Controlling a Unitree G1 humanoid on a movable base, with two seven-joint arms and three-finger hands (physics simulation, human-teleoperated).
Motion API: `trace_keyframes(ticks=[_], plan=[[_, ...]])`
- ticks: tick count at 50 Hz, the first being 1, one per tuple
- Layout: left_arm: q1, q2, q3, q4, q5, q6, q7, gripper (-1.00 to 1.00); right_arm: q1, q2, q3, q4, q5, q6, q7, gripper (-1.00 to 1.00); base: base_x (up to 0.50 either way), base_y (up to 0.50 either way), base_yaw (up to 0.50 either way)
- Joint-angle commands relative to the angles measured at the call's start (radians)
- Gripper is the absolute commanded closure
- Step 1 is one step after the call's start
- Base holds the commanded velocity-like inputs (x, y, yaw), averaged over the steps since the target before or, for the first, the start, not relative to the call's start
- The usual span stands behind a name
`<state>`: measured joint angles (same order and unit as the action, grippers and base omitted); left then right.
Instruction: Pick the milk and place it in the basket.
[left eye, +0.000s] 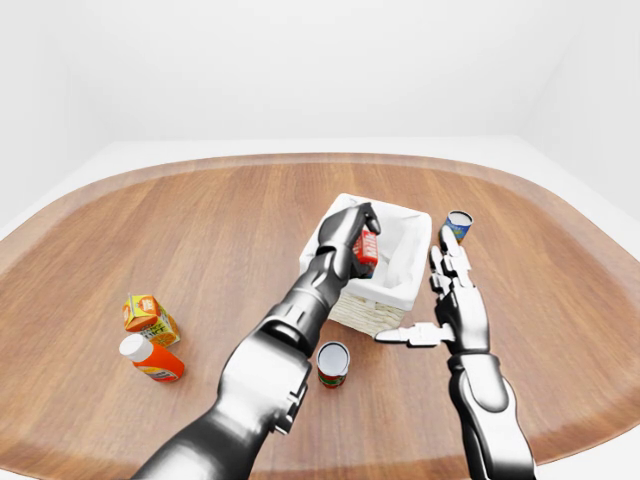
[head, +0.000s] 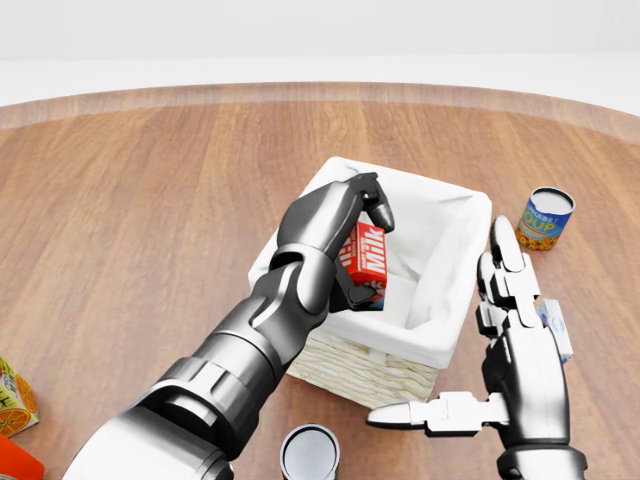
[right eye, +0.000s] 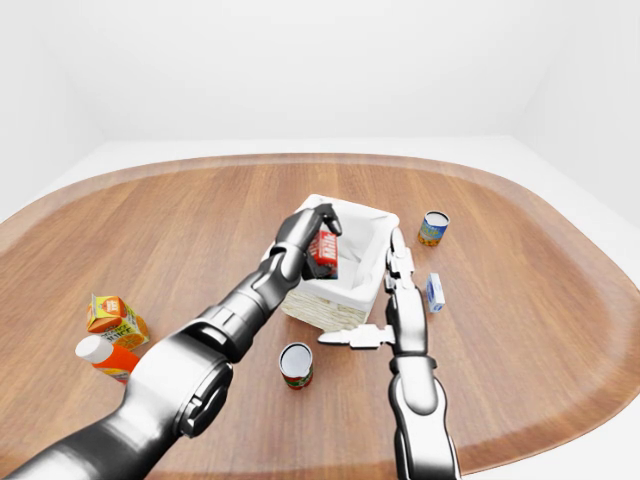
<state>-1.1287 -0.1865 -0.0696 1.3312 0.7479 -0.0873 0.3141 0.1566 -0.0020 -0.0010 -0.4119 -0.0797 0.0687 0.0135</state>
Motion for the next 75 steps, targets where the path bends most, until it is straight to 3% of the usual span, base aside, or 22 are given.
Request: trace_keyframes(ticks=[1, 8, 9, 10, 32, 39, 44, 45, 52, 61, 67, 69, 70, 73, 75], plan=[[0.007, 0.001, 0.01, -0.008, -0.002, 0.0, 0.035, 1.0, 0.003, -0.001, 0.003, 0.001, -0.001, -0.004, 0.001, -1.0, 0.0, 0.0, 0.0], [0.016, 0.004, 0.007, -0.001, 0.02, 0.0, 0.056, 1.0, 0.004, -0.001, 0.001, -0.002, -0.001, -0.001, 0.002, -1.0, 0.0, 0.0, 0.0], [0.016, 0.004, 0.007, -0.001, 0.022, 0.0, 0.056, 0.51, 0.003, -0.001, 0.001, -0.002, 0.0, -0.001, 0.002, -1.0, 0.0, 0.0, 0.0], [0.015, 0.005, 0.008, -0.001, 0.025, 0.0, 0.065, -1.0, 0.002, -0.001, 0.0, 0.0, 0.0, -0.002, 0.002, -1.0, 0.0, 0.0, 0.0], [0.02, 0.001, 0.017, -0.005, 0.016, 0.0, 0.071, -1.0, -0.001, -0.001, -0.002, 0.002, 0.002, 0.0, 0.003, -1.0, 0.0, 0.0, 0.0], [0.021, 0.0, 0.037, -0.027, -0.068, 0.0, 0.028, -1.0, 0.001, 0.0, 0.0, -0.002, 0.0, 0.004, 0.002, -1.0, 0.0, 0.0, 0.0], [0.039, 0.002, 0.043, -0.047, -0.147, 0.0, -0.014, -1.0, 0.001, 0.0, 0.001, 0.002, -0.002, 0.0, 0.001, -1.0, 0.0, 0.0, 0.0], [0.041, 0.002, 0.063, -0.06, -0.192, 0.0, -0.053, -1.0, 0.0, 0.0, 0.001, 0.005, -0.002, -0.001, 0.001, -1.0, 0.0, 0.0, 0.0], [0.038, 0.015, 0.067, -0.14, -0.349, 0.0, -0.125, -1.0, -0.003, 0.0, 0.003, 0.013, -0.005, -0.004, -0.001, -1.0, 0.0, 0.0, 0.0], [0.144, 0.031, 0.04, -0.303, -0.432, 0.0, -0.119, -1.0, 0.0, -0.002, -0.002, 0.007, 0.0, -0.003, 0.002, -1.0, 0.0, 0.0, 0.0], [0.262, 0.058, 0.07, -0.528, -0.653, 0.0, -0.245, -1.0, 0.002, 0.001, 0.013, 0.019, -0.015, -0.015, -0.004, -1.0, 0.0, 0.0, 0.0], [0.335, 0.059, 0.103, -0.73, -0.876, 0.0, -0.359, -1.0, -0.004, 0.0, 0.01, 0.027, -0.013, -0.014, -0.005, -1.0, 0.0, 0.0, 0.0], [0.386, 0.061, 0.118, -0.862, -1.041, 0.11, -0.443, -1.0, -0.005, 0.0, 0.01, 0.029, -0.014, -0.014, -0.005, -1.0, 0.0, 0.0, 0.0], [0.497, 0.096, 0.1, -1.021, -1.215, 0.175, -0.486, -1.0, -0.005, 0.0, 0.012, 0.034, -0.015, -0.019, -0.005, -1.0, 0.0, 0.0, 0.0], [0.588, 0.116, 0.102, -1.131, -1.34, 0.175, -0.543, -1.0, -0.006, 0.0, 0.015, 0.042, -0.018, -0.024, -0.007, -1.0, 0.0, 0.0, 0.0]])
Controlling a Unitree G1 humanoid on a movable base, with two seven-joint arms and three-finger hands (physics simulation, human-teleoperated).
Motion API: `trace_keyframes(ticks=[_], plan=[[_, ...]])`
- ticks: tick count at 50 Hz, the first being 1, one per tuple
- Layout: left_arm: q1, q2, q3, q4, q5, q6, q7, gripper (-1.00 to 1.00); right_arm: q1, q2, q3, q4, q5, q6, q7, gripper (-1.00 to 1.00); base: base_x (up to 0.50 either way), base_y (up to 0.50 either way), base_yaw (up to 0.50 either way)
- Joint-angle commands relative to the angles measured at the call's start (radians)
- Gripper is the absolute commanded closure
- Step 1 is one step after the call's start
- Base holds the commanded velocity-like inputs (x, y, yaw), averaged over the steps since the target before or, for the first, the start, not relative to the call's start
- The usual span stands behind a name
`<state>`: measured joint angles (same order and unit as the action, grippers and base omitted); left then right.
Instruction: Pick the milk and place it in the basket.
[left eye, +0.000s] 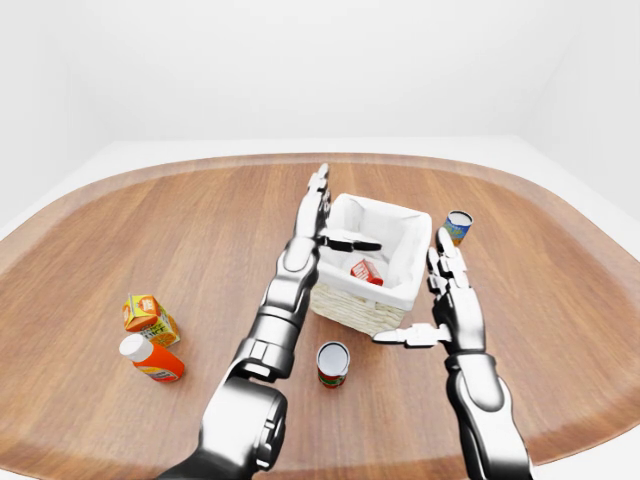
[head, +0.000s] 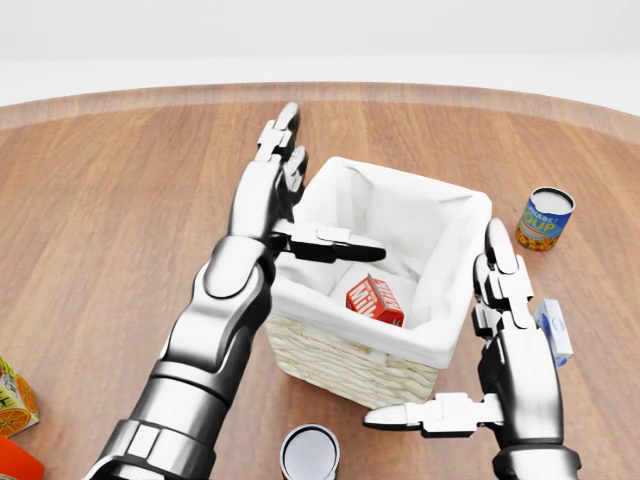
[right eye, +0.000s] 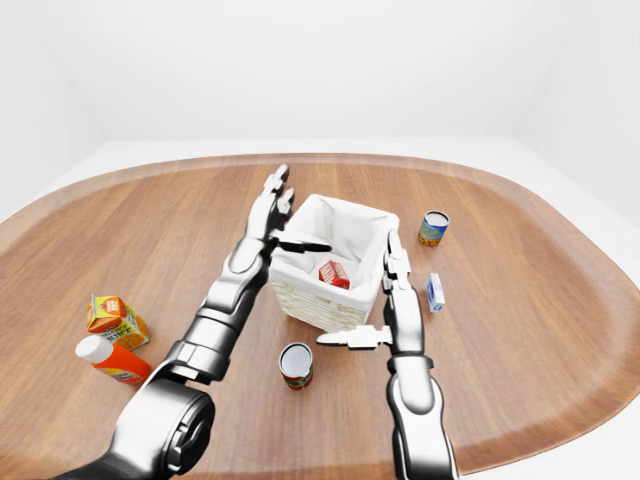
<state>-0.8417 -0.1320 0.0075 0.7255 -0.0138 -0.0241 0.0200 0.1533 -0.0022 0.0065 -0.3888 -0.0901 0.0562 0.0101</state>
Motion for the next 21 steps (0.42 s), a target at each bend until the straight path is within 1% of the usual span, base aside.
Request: trace_keyframes(ticks=[1, 2, 4, 5, 6, 7, 8, 9, 10, 11, 12, 14, 17, 18, 21], plan=[[0.313, 0.069, 0.032, -0.53, -0.61, 0.111, -0.245, -1.0, -0.002, 0.001, 0.009, 0.017, -0.009, -0.01, -0.004, -1.0, 0.0, 0.0, 0.0], [0.327, 0.08, 0.041, -0.543, -0.665, 0.111, -0.255, -1.0, -0.002, 0.001, 0.011, 0.018, -0.012, -0.011, -0.005, -1.0, 0.0, 0.0, 0.0], [0.334, 0.094, 0.054, -0.524, -0.717, 0.111, -0.252, -1.0, -0.002, 0.0, 0.013, 0.021, -0.013, -0.013, -0.006, -1.0, 0.0, 0.0, 0.0], [0.332, 0.101, 0.061, -0.506, -0.742, 0.111, -0.256, -1.0, -0.001, 0.0, 0.015, 0.02, -0.014, -0.013, -0.006, -1.0, 0.0, 0.0, 0.0], [0.316, 0.112, 0.086, -0.452, -0.807, 0.111, -0.275, -1.0, -0.002, 0.001, 0.018, 0.023, -0.018, -0.012, -0.006, -1.0, 0.0, 0.0, 0.0], [0.315, 0.117, 0.082, -0.446, -0.816, 0.111, -0.274, -1.0, -0.002, 0.0, 0.018, 0.023, -0.018, -0.012, -0.007, -1.0, 0.0, 0.0, 0.0], [0.296, 0.123, 0.102, -0.386, -0.86, 0.111, -0.293, -1.0, -0.002, 0.0, 0.021, 0.028, -0.021, -0.016, -0.007, -1.0, 0.0, 0.0, 0.0], [0.293, 0.128, 0.104, -0.365, -0.886, 0.111, -0.304, -1.0, -0.002, 0.0, 0.021, 0.029, -0.021, -0.017, -0.006, -1.0, 0.0, 0.0, 0.0], [0.293, 0.132, 0.117, -0.347, -0.941, 0.111, -0.305, -1.0, -0.004, -0.001, 0.021, 0.031, -0.021, -0.015, -0.006, -1.0, 0.0, 0.0, 0.0], [0.3, 0.135, 0.114, -0.356, -0.965, 0.111, -0.303, -1.0, -0.004, -0.001, 0.02, 0.032, -0.021, -0.016, -0.006, -1.0, 0.0, 0.0, 0.0], [0.31, 0.136, 0.109, -0.362, -0.977, 0.111, -0.309, -1.0, -0.005, -0.001, 0.02, 0.032, -0.022, -0.015, -0.006, -1.0, 0.0, 0.0, 0.0], [0.332, 0.134, 0.094, -0.379, -0.969, 0.111, -0.31, -1.0, -0.007, -0.001, 0.02, 0.038, -0.023, -0.017, -0.007, -1.0, 0.0, 0.0, 0.0], [0.343, 0.135, 0.101, -0.389, -1.021, 0.111, -0.304, -1.0, -0.007, 0.0, 0.023, 0.042, -0.025, -0.019, -0.008, -1.0, 0.0, 0.0, 0.0], [0.341, 0.137, 0.113, -0.37, -1.06, 0.111, -0.317, -1.0, -0.006, 0.0, 0.026, 0.043, -0.027, -0.021, -0.008, -1.0, 0.0, 0.0, 0.0], [0.33, 0.142, 0.122, -0.305, -1.089, 0.111, -0.335, -1.0, -0.005, 0.0, 0.028, 0.044, -0.028, -0.023, -0.007, -1.0, 0.0, 0.0, 0.0]])
